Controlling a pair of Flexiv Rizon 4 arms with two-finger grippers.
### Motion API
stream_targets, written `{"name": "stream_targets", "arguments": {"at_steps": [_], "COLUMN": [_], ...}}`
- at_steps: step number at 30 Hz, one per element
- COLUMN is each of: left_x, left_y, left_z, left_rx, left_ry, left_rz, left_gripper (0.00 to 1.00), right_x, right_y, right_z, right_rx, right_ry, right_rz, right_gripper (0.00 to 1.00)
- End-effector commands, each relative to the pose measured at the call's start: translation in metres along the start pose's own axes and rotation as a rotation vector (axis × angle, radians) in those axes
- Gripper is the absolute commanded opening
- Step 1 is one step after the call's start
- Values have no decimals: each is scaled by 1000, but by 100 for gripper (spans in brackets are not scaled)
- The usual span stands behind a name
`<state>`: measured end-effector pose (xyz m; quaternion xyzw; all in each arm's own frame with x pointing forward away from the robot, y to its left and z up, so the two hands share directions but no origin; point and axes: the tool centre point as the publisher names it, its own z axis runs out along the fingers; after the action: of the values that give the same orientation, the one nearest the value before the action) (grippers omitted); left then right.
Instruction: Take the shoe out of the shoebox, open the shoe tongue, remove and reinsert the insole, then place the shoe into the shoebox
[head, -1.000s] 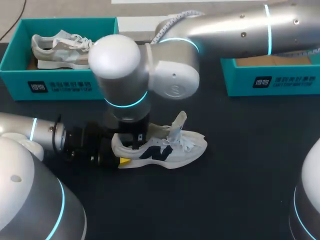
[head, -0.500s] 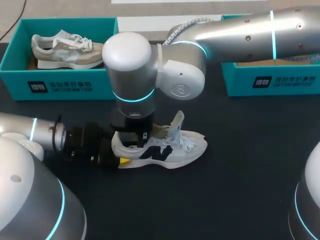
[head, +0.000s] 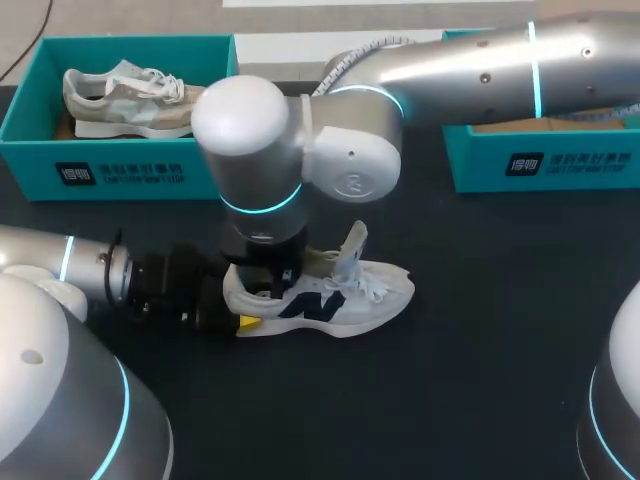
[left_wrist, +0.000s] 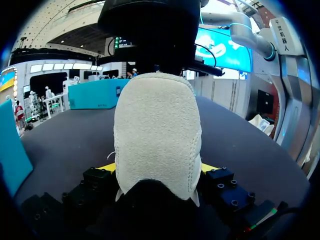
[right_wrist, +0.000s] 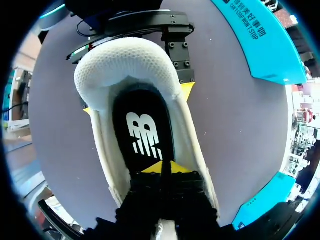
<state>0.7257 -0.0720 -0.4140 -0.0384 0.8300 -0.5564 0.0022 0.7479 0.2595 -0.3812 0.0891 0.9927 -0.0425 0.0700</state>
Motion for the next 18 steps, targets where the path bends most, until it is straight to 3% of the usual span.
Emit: {"name": "stream_targets", "arguments": {"at_steps": [1,11,18], "left_x": [1,1,1], "left_y": [1,1,1], "left_z": [0,0,0], "left_rx": [-2,-2,-2], "left_ry": [0,0,0], "left_rz": [0,0,0], "left_gripper": [0,0,0], "right_x": [-2,-6,3], "right_y": [3,11,21], "right_z": [-1,18,36], "right_rx": [2,-30,-58], "right_ry": [-9,3,68], "right_rz": [-4,-32,-64], "right_gripper": [42,44,37]}}
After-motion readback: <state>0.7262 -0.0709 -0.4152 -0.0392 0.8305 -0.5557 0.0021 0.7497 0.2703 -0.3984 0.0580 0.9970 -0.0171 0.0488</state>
